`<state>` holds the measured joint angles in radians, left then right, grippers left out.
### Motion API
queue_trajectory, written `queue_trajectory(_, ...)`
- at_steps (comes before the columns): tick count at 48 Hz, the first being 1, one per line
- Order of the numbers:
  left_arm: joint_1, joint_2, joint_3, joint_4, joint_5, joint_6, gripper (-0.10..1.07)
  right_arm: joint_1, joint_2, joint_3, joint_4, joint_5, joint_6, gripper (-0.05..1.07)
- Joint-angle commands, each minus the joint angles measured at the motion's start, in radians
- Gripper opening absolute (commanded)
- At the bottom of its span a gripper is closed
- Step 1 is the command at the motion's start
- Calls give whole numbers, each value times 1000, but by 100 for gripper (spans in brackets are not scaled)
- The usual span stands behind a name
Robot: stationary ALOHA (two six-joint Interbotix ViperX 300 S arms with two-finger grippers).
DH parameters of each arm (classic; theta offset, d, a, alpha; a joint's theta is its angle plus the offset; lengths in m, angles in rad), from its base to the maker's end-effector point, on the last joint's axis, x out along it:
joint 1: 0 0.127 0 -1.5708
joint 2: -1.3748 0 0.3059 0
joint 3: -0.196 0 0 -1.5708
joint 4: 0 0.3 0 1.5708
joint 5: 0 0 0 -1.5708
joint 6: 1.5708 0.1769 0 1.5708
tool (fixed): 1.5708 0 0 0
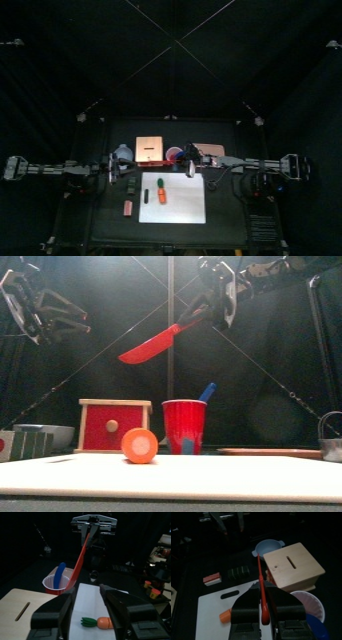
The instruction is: Cut carrot
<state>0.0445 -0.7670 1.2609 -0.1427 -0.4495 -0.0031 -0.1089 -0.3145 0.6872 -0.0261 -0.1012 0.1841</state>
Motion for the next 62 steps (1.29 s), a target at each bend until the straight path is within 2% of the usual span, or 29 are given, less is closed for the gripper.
queue_trajectory(1, -9, 51, -54, 3, -6, 2, 87, 8, -31, 17, 2, -71, -2, 37)
queue_trajectory(12, -15, 132, -84, 0, -8, 2, 86, 41, -25, 58, -6, -135, -3, 37)
queue_trajectory(28, -57, 232, -129, 0, -9, 2, 86, 54, -23, 64, 2, -138, -2, 37)
queue_trajectory(40, -60, 318, -153, 0, -38, 3, 85, 58, -21, 67, 3, -138, -2, 37)
queue_trajectory(52, -60, 344, -153, 0, -81, 5, 70, 58, -17, 67, 2, -141, -2, 37)
queue_trajectory(62, -58, 376, -166, 2, -97, 6, 67, 61, -17, 69, 3, -156, -2, 37)
